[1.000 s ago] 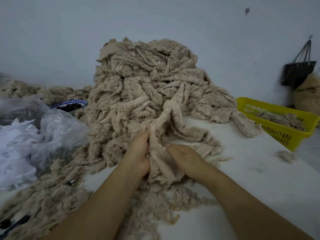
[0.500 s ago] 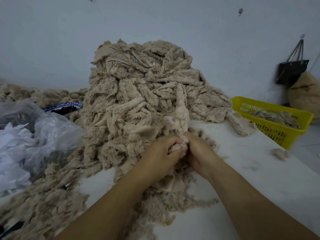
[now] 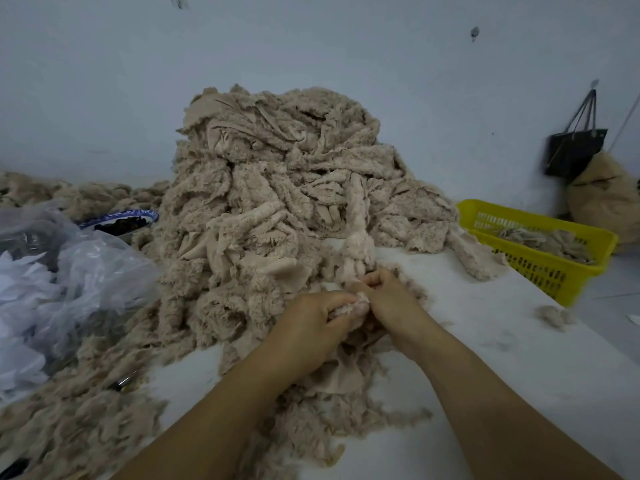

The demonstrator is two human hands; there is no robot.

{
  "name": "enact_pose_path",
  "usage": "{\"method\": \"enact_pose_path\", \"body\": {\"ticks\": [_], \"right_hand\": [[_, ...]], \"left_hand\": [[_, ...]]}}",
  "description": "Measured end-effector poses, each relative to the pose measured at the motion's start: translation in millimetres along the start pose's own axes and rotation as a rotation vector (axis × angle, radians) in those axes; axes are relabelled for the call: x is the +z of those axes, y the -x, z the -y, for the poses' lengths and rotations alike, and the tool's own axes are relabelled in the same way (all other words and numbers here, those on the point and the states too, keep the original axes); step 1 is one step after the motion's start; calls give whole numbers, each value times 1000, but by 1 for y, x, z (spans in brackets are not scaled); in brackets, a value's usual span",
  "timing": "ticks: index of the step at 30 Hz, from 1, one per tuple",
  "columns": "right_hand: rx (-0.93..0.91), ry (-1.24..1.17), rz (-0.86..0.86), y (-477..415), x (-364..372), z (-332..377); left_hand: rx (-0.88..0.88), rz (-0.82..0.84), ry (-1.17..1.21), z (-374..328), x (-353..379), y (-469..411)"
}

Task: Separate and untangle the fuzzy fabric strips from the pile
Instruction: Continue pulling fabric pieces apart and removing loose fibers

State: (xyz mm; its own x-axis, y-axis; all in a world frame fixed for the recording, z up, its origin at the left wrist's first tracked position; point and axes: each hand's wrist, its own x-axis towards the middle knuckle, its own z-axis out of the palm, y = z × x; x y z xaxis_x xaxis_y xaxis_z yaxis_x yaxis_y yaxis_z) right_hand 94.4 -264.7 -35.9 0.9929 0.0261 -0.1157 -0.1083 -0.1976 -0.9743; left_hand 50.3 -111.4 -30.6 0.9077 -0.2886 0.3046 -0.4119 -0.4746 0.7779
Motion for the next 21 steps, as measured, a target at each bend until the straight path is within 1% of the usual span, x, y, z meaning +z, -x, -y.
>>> {"method": "enact_pose_path", "body": {"ticks": [3, 6, 8, 9, 10, 11, 13, 14, 16, 17, 21], "right_hand": [[-19, 56, -86, -1, 0, -4], [-131, 65, -311, -2, -1, -3], [-190, -71, -468, -3, -4, -2], [-173, -189, -501, -3, -4, -1], [-133, -329, -488, -3, -3, 0], [-87, -484, -432, -2, -1, 1], [-3, -742, -242, 1, 7, 3], [39, -786, -151, 2, 9, 2], [80, -724, -24, 2, 12, 0], [75, -666, 12, 2, 13, -1], [-9, -435, 32, -1, 16, -6]], "left_hand": [[-26, -10, 76, -2, 2, 0], [-148, -76, 274, -6, -4, 1], [-241, -158, 403, -8, -6, -1], [-264, -209, 429, -7, -7, -3], [-284, -256, 470, -7, -7, -5], [-306, -297, 544, -6, -8, -6], [-368, -365, 769, -5, -11, -8], [-402, -394, 893, -4, -13, -9], [-450, -435, 1082, -2, -20, -9], [-455, -427, 1148, 0, -22, -9], [-427, -276, 1295, 4, -27, -10]]}}
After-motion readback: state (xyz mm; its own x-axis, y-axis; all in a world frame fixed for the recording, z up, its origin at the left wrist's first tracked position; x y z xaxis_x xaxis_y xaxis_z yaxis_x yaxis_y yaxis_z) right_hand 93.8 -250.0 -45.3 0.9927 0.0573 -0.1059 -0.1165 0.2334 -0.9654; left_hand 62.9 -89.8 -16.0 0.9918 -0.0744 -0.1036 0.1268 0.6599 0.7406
